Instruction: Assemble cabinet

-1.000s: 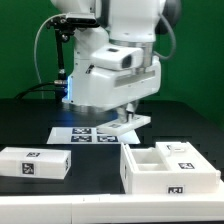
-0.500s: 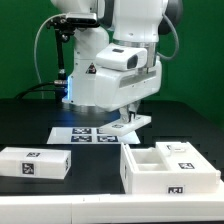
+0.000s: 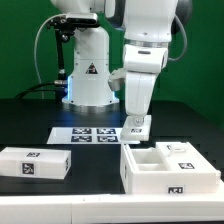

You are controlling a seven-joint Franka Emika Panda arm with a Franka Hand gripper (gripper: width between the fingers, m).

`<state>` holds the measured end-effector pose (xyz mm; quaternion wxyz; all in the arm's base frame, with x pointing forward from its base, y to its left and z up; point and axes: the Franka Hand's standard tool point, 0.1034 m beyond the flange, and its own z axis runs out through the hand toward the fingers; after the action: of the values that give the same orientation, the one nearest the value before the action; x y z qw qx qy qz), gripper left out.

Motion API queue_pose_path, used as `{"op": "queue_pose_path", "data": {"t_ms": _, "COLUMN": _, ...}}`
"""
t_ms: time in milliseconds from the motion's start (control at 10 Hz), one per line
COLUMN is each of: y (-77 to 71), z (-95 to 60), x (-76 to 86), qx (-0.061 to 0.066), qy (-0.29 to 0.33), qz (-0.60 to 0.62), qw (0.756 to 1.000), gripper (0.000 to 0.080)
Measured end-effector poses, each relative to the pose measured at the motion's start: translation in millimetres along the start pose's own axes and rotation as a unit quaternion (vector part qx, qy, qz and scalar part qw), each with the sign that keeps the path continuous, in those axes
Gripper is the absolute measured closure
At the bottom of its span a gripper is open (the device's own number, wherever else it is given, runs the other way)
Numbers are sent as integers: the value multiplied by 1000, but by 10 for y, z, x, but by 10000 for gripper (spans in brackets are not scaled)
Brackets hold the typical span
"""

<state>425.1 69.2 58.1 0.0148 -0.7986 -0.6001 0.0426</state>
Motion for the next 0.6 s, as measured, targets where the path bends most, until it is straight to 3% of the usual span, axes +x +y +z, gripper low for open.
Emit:
{"op": "queue_pose_path", "data": {"t_ms": 200, "y": 4, "z": 1, "x": -5, "qx": -1, "qy": 0, "qz": -5, "qw": 1000, "gripper": 735}}
{"op": "queue_pose_path", "data": {"t_ms": 500, "y": 242, "z": -100, "x": -44, "qx": -57, "qy": 21, "qz": -134, "qw": 989, "gripper": 735}}
{"op": "queue_pose_path", "data": {"t_ms": 600, "y": 213, "z": -78, "x": -49, "qx": -51, "qy": 21, "qz": -113, "qw": 992, "gripper": 735}}
